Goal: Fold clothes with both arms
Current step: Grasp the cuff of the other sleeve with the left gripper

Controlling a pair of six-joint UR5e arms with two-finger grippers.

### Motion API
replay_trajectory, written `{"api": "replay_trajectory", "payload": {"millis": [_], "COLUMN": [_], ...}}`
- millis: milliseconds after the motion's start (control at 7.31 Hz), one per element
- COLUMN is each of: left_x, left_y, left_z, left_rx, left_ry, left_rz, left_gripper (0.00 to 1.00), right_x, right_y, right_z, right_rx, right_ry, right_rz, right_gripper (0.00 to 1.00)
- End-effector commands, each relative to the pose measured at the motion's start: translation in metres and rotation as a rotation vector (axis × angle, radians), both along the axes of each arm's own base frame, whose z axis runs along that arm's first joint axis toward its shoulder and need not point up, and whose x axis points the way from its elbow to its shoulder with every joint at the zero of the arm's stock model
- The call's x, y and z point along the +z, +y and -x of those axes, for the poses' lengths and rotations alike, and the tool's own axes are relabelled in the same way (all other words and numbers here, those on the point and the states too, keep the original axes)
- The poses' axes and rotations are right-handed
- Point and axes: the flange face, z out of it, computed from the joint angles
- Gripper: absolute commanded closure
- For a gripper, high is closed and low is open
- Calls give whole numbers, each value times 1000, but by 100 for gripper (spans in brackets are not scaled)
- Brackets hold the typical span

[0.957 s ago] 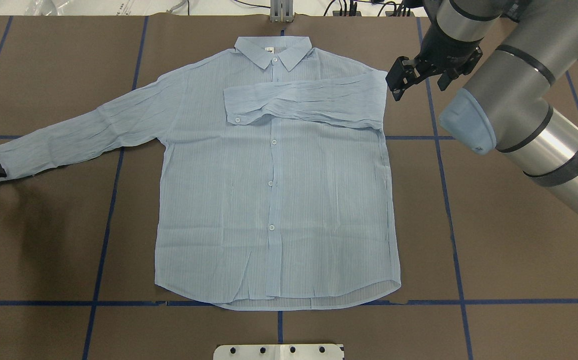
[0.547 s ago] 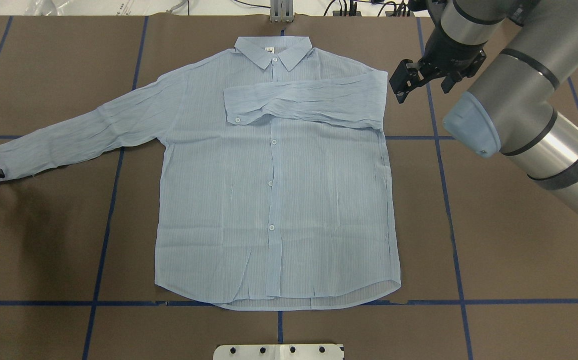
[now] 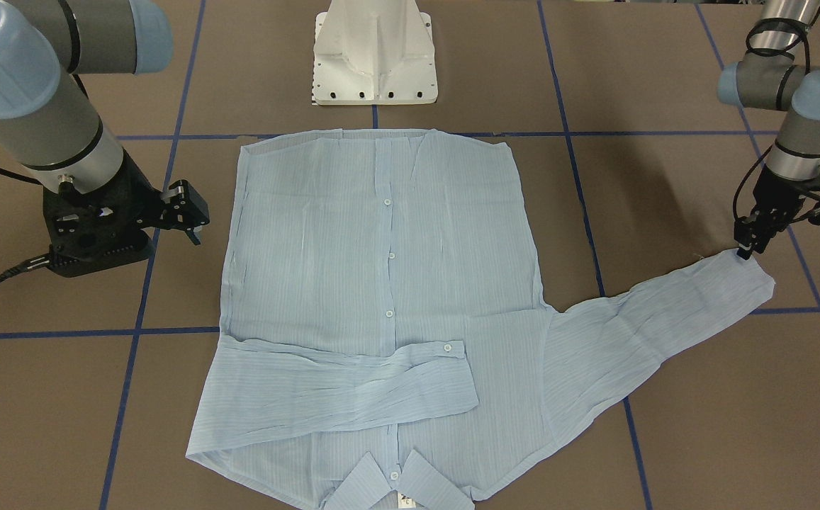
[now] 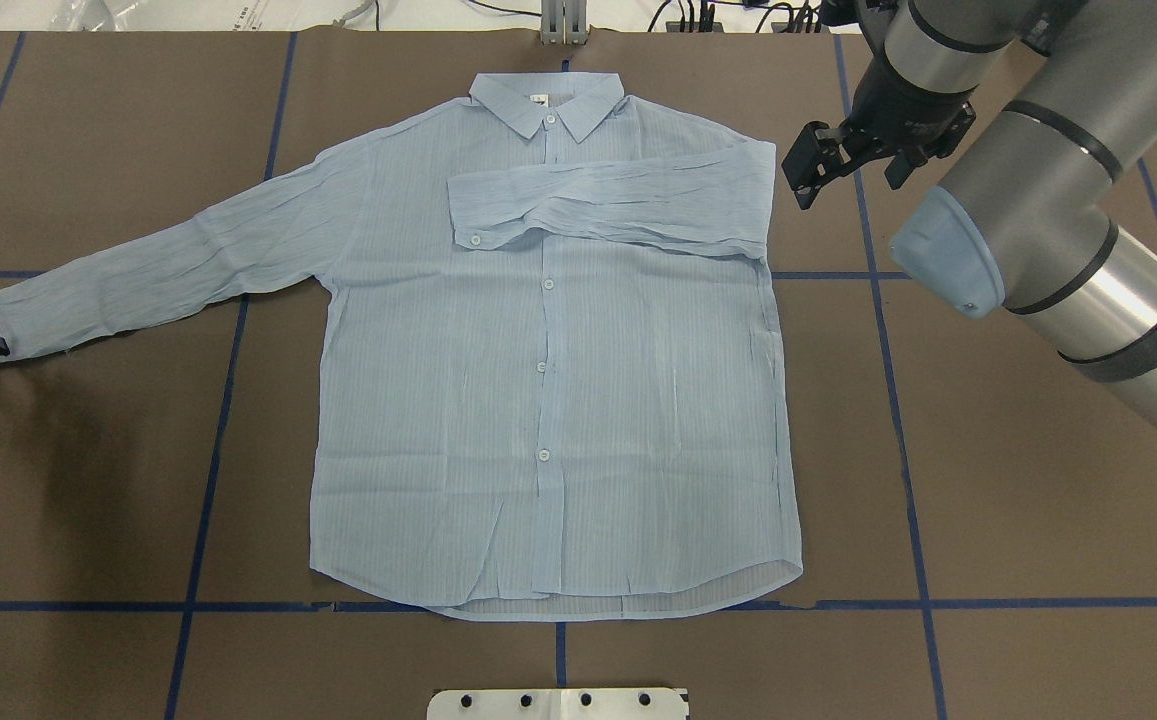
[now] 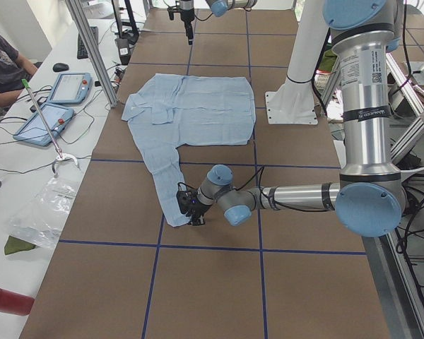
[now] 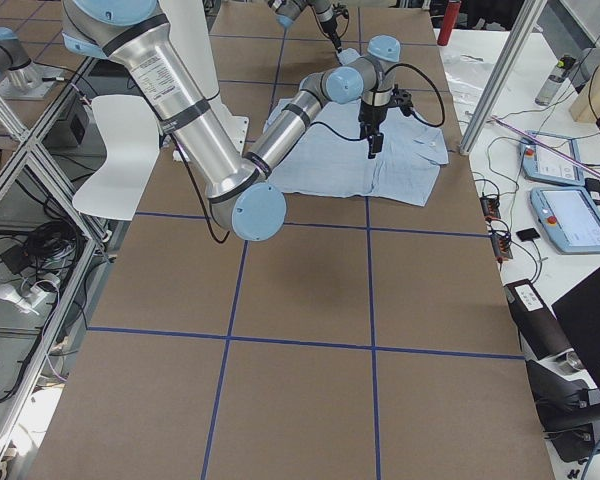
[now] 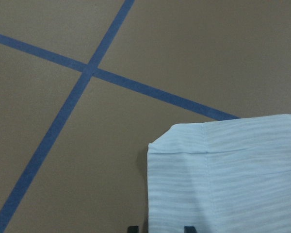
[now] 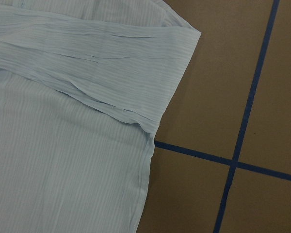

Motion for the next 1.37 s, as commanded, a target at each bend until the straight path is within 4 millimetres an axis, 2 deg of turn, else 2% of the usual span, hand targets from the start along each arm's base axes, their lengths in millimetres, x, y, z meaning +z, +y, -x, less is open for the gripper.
{"api": "replay_trajectory", "payload": {"millis": [0,273,410,684,820,1094,1230], "left_x": [1,0,0,-4,-7,-15,-39], "left_y": [1,1,1,0,0,-2,-5], "left_z": [-2,-2,-2,-3,-3,-4,-6], "left_rx": [4,4,3,3,5,12,15], "left_ry": [-4,-3,-2,2,8,18,24], "left_rz": [5,4,5,-1,-4,-16,-27], "left_gripper": [57,60,68,96,100,100,100], "right_x": [1,1,1,2,2,2,3], "right_y": [0,0,0,0,0,-1,3], "right_z": [0,-1,-1,-1,-2,-5,-11], "right_rx": [0,1,1,1,3,5,9], "right_ry": [1,0,0,1,1,0,-4], "right_rz": [1,0,0,1,1,3,-2], "right_gripper": [0,0,0,0,0,0,0]}}
